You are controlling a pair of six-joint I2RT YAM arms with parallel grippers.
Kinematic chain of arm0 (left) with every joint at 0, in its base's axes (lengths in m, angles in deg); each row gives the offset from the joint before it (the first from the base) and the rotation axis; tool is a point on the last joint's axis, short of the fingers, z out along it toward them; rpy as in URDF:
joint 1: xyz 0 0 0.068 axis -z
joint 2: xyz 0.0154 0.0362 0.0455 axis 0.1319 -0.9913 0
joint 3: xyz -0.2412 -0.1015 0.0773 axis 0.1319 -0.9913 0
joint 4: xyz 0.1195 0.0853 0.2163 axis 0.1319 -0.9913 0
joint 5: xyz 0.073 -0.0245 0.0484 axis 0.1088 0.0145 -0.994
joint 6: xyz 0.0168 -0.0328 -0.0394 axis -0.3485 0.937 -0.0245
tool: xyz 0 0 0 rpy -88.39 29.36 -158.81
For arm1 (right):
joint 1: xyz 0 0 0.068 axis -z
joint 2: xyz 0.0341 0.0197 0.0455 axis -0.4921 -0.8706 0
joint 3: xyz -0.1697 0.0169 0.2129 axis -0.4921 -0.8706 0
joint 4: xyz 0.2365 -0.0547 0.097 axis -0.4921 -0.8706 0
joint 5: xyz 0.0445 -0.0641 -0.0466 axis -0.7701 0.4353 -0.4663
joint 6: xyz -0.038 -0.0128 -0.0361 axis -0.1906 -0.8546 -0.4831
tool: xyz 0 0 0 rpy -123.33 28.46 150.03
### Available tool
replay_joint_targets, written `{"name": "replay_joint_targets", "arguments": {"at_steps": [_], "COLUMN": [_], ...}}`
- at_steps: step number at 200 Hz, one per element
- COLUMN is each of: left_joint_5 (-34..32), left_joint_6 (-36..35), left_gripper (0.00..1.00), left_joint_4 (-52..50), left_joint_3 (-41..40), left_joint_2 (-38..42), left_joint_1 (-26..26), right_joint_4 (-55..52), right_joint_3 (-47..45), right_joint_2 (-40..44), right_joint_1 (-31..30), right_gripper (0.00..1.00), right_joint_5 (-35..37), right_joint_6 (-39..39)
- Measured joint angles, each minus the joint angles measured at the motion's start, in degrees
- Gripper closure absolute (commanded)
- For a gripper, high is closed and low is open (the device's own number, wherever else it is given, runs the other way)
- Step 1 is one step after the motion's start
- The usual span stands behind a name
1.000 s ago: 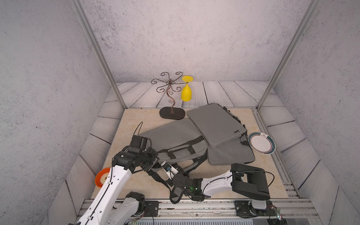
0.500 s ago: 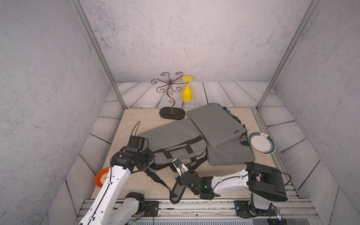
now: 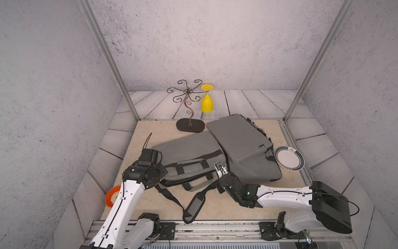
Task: Open the zippered laptop bag and take out the laptop
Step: Unzip the zipper on the zippered laptop bag.
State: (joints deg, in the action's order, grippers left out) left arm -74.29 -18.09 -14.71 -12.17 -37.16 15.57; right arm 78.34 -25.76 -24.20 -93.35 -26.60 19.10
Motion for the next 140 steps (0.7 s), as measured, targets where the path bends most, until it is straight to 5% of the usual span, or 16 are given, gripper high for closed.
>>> {"name": "replay_joint_targets", "arguments": {"at_steps": [125,140], "left_joint_5": [-0.5,0.1], "left_joint_6": [-2.5,-3.1], "left_gripper": [1.0,0.92], "left_joint_4": [3.1,3.3], "left_joint_3": [-3.9,-4.2], "left_joint_2": [0.2,0.3], "left_joint_1": [-2.8,-3.0], "right_joint_4": [-8.5,-8.8], "right_joint_3": [-0.1,0.4], "right_joint_2": [3.2,3.1], "right_joint_1": [21.6,22.3], "right_gripper": [1.0,0.99], "right_joint_5": [-20.4,-22.2], "right_joint_6": [-2.6,-3.8]}}
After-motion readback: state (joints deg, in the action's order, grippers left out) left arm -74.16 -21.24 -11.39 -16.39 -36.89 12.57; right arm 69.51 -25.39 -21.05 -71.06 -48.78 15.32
